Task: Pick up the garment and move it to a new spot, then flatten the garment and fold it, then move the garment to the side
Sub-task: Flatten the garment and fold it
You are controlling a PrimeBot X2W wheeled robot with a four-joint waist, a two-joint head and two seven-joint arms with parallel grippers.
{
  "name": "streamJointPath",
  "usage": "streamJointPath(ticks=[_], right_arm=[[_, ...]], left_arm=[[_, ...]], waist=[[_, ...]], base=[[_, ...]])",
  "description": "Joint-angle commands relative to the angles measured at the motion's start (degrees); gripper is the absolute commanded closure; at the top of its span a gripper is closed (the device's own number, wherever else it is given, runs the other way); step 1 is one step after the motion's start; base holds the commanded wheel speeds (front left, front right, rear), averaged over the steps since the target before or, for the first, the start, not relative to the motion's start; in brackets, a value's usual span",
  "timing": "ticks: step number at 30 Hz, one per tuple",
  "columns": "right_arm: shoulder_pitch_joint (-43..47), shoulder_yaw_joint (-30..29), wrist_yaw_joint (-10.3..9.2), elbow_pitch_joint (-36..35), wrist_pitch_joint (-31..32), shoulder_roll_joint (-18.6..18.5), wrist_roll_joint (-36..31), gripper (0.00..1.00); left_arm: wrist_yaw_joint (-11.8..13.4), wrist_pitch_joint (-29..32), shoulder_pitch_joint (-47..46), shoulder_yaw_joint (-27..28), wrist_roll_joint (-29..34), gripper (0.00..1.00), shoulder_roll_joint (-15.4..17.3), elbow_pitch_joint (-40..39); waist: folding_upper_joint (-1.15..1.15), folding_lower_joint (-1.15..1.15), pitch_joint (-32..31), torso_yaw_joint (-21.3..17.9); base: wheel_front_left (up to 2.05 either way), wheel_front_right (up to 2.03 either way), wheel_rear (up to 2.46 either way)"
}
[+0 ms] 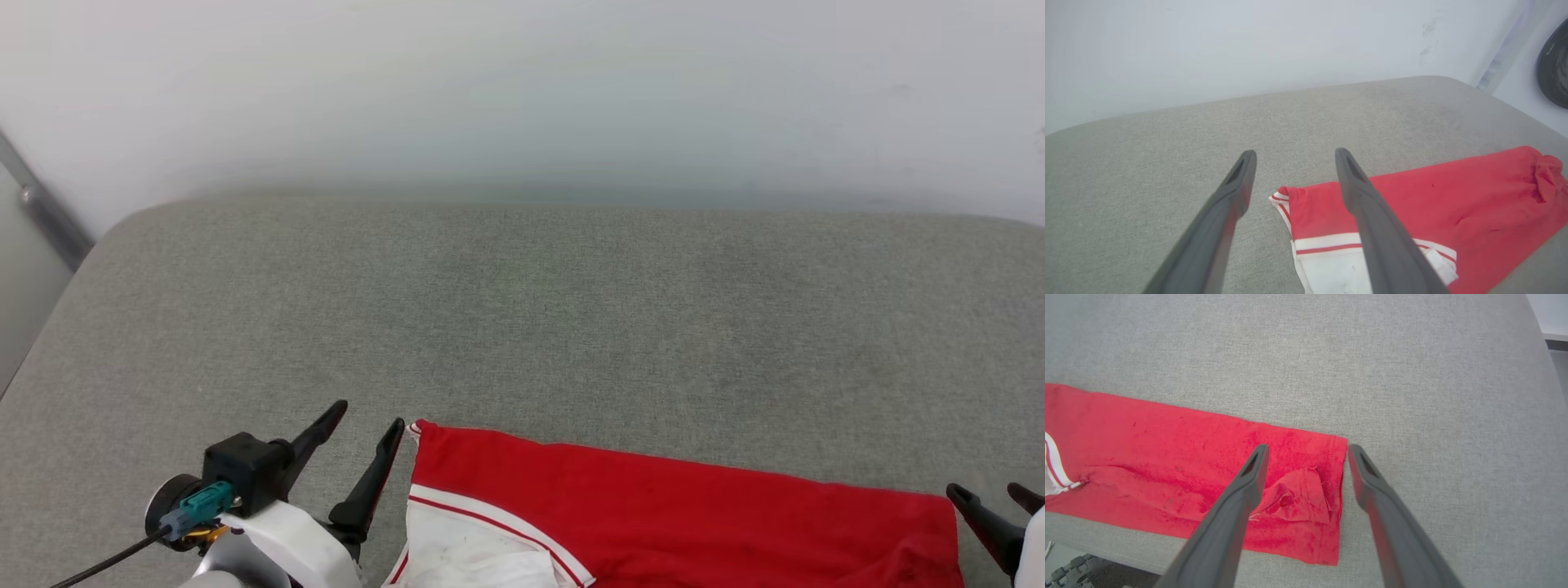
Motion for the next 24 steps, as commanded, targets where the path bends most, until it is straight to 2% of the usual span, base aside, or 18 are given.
streamJointPath(ticks=[1,2,4,7,9,13,14,17,24], right_arm=[[0.9,-1.9,-0.04,-1.4,0.6,2.3,-0.4,0.0],[0.9,-1.9,-0.04,-1.4,0.6,2.3,-0.4,0.0],[2.4,-4.8,-0.04,-2.9,1.7,5.5,-2.5,0.0],[3.5,-7.3,-0.04,-3.1,2.3,9.3,-4.0,0.0],[3.8,-9.4,-0.04,-2.8,2.4,11.8,-4.6,0.0],[5.3,-12.4,-0.04,-1.2,1.6,15.3,-6.4,0.0],[5.3,-12.4,-0.04,-1.2,1.6,15.3,-6.4,0.0],[5.5,-14.0,-0.04,1.5,-0.1,16.5,-7.1,0.0],[4.2,-16.5,-0.04,10.1,-4.7,18.1,-6.6,0.0]], left_arm=[[0.9,-1.8,1.4,1.9,0.5,0.0,-1.2,-0.6],[0.9,-1.8,1.4,1.9,0.5,0.0,-1.2,-0.6],[2.7,-2.9,4.3,9.0,0.8,0.0,-4.1,-2.1],[3.9,-3.0,8.8,18.3,6.4,0.0,-8.6,-4.8],[3.7,-3.0,11.6,23.5,11.8,0.0,-10.9,-6.6],[1.2,-3.0,16.9,29.5,21.9,0.0,-16.1,-9.0],[1.2,-3.0,16.9,29.5,21.9,0.0,-16.1,-9.0],[-0.5,-3.0,19.7,33.1,27.2,0.0,-19.6,-9.5],[-5.9,-3.0,23.6,38.7,33.3,0.0,-26.3,-8.6]], waist=[[0.0,0.0,-0.1,0.4],[0.0,0.0,-0.1,0.4],[0.0,0.0,-0.2,0.9],[0.0,0.0,-0.2,1.5],[0.0,0.0,-0.3,1.8],[0.0,0.0,-0.5,2.5],[0.0,0.0,-0.5,2.5],[0.0,0.0,-0.6,2.9],[0.0,0.0,0.0,3.9]], base=[[0.0,0.0,0.0],[0.0,0.0,0.0],[0.0,0.0,0.0],[0.0,0.0,0.0],[0.0,0.0,0.0],[0.0,0.0,0.0],[0.0,0.0,0.0],[0.0,0.0,0.0],[0.0,0.0,0.0]])
